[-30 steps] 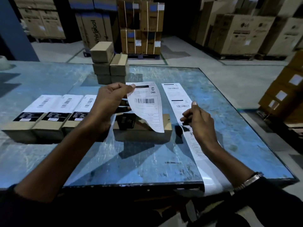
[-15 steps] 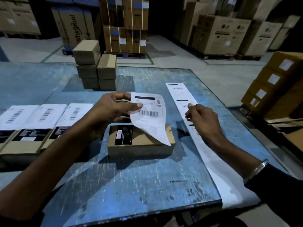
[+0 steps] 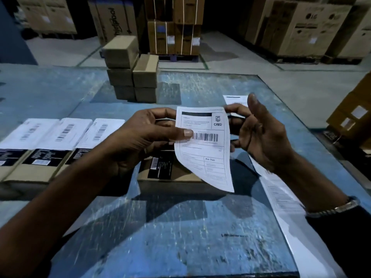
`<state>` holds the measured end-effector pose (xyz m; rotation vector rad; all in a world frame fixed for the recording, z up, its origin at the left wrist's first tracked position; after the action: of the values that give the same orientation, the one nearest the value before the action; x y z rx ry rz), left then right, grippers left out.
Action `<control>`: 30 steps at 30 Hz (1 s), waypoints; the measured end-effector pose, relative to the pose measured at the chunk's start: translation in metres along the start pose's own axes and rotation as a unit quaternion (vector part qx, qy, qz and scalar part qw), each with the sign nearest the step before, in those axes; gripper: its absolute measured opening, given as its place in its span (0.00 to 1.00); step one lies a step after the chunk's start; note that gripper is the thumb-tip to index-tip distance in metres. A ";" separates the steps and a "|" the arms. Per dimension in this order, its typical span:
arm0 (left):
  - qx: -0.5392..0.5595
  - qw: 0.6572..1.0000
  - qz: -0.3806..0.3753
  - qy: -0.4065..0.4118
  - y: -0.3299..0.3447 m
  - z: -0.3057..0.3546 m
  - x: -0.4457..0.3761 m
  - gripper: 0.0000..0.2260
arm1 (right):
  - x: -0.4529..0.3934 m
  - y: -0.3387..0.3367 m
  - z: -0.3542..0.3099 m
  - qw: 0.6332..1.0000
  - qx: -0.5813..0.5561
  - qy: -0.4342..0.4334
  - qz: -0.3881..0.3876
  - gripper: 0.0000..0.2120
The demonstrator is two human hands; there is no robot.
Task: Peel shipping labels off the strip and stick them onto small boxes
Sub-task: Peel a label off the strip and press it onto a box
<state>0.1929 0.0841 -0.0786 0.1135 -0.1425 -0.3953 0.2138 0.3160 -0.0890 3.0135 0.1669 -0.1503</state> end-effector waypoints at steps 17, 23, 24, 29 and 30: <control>-0.046 0.998 -0.027 -0.013 0.010 0.006 0.017 0.20 | 0.014 0.009 -0.009 0.983 0.136 -0.078 0.095 0.06; -0.077 0.996 -0.033 0.016 0.018 0.011 0.028 0.18 | 0.013 0.011 -0.008 0.991 0.075 -0.062 0.090 0.06; -0.084 0.996 -0.030 0.017 0.019 0.011 0.029 0.18 | 0.013 0.011 -0.008 0.992 0.077 -0.057 0.087 0.07; -0.107 0.994 -0.004 0.007 0.013 0.004 0.036 0.20 | 0.015 0.011 -0.009 0.991 0.093 -0.050 0.080 0.07; -0.098 0.995 0.002 0.004 0.012 0.002 0.039 0.21 | 0.015 0.011 -0.010 0.993 0.078 -0.049 0.077 0.08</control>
<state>0.2327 0.0801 -0.0707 -0.0784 -0.0959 -0.4024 0.2313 0.3076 -0.0790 3.1497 -0.0897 -0.3087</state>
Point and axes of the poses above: each hand's wrist, its own x-axis away from the middle knuckle, its own y-axis out of the palm, z = x × y, the point moved 5 cm from there along -x, towards the middle knuckle, and after that the axes turned 4 degrees about z, right-handed, at the moved point
